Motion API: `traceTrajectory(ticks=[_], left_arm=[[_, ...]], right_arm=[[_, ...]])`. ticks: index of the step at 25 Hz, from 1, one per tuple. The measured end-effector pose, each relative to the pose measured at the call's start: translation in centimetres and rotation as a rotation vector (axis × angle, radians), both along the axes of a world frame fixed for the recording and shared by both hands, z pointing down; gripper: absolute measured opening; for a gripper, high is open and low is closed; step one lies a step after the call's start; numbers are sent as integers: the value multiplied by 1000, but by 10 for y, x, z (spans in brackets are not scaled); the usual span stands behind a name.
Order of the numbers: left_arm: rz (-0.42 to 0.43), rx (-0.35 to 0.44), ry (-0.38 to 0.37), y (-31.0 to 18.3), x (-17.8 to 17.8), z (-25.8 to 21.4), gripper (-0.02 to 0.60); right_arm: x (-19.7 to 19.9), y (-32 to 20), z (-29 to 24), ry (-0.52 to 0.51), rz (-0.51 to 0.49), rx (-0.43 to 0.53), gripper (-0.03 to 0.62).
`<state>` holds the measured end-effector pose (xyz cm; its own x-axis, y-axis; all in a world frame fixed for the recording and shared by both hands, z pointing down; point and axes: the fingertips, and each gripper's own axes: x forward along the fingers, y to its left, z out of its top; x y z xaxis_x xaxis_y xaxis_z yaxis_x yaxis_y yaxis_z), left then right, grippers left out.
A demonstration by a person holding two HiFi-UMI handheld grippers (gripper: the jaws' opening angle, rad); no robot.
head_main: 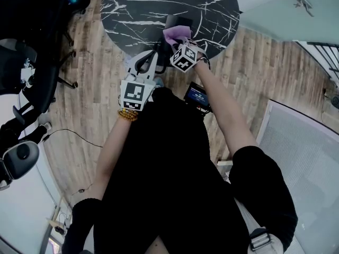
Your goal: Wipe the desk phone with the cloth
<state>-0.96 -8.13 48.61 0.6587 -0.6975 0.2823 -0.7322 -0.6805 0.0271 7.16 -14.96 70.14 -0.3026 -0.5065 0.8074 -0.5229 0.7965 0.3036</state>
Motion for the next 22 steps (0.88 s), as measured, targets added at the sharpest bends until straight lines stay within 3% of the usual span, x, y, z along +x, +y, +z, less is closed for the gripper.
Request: traceTrajectory(ticks=[22], left_arm=[[0,0,-3,1,2,0,18]], right_arm=[[-10,26,13,-13,-41,-51,72]])
